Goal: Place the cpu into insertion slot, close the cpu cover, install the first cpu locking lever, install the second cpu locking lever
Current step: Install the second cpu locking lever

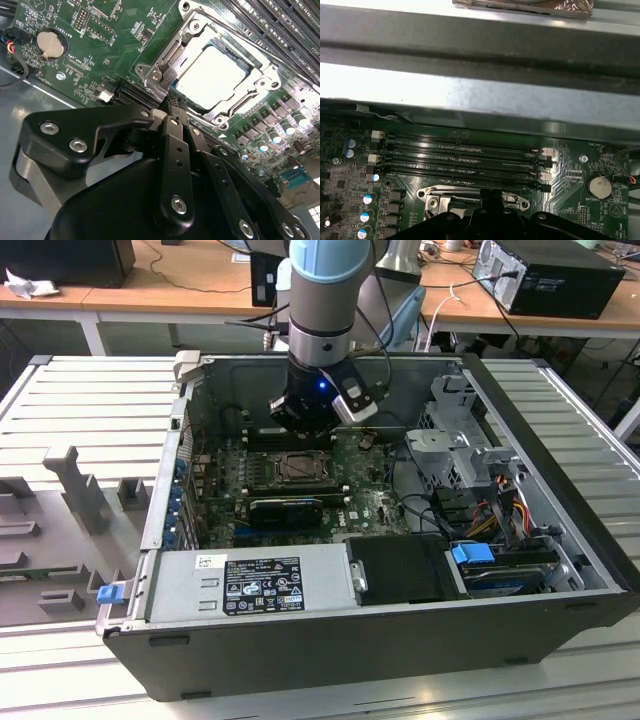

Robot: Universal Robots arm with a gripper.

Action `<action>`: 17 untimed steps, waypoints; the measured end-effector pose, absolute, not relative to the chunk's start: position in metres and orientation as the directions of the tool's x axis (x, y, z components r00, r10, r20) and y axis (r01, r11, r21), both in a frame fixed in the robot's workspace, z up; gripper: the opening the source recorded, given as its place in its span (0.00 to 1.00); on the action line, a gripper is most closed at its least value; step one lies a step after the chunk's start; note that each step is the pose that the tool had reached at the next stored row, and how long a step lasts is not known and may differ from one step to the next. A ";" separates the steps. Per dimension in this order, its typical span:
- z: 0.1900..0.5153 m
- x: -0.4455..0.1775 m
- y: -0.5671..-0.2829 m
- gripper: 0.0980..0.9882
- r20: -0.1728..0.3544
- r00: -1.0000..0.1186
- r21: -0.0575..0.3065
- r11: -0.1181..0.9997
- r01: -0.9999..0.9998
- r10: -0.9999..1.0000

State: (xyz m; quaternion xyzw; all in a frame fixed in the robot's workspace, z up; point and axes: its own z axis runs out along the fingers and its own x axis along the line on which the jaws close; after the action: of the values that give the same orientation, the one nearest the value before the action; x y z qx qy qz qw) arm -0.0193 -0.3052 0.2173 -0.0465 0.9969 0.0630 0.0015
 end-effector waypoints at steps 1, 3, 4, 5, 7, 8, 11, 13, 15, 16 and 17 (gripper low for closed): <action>0.218 -0.019 -0.305 0.01 -0.009 -0.996 0.125 0.988 -0.093 -0.093; 0.221 -0.019 -0.305 0.01 -0.009 -0.996 0.126 0.988 -0.093 -0.092; 0.223 -0.019 -0.305 0.01 -0.009 -0.996 0.126 0.988 -0.093 -0.092; 0.224 -0.019 -0.305 0.01 -0.009 -0.996 0.126 0.988 -0.092 -0.092; 0.225 -0.019 -0.305 0.01 -0.009 -0.996 0.126 0.988 -0.092 -0.092; 0.225 -0.019 -0.306 0.01 -0.009 -0.996 0.126 0.988 -0.092 -0.092; 0.225 -0.019 -0.307 0.01 -0.009 -0.996 0.125 0.988 -0.092 -0.092; 0.224 -0.019 -0.311 0.01 -0.009 -0.996 0.125 0.988 -0.092 -0.092; 0.224 -0.019 -0.313 0.01 -0.009 -0.996 0.125 0.988 -0.092 -0.092; 0.224 -0.019 -0.314 0.01 -0.009 -0.996 0.125 0.988 -0.092 -0.092; 0.224 -0.019 -0.314 0.01 -0.009 -0.996 0.125 0.988 -0.092 -0.091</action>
State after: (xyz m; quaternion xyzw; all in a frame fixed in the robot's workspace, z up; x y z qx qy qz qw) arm -0.0192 -0.3139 0.2240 -0.0459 0.9970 0.0630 0.0016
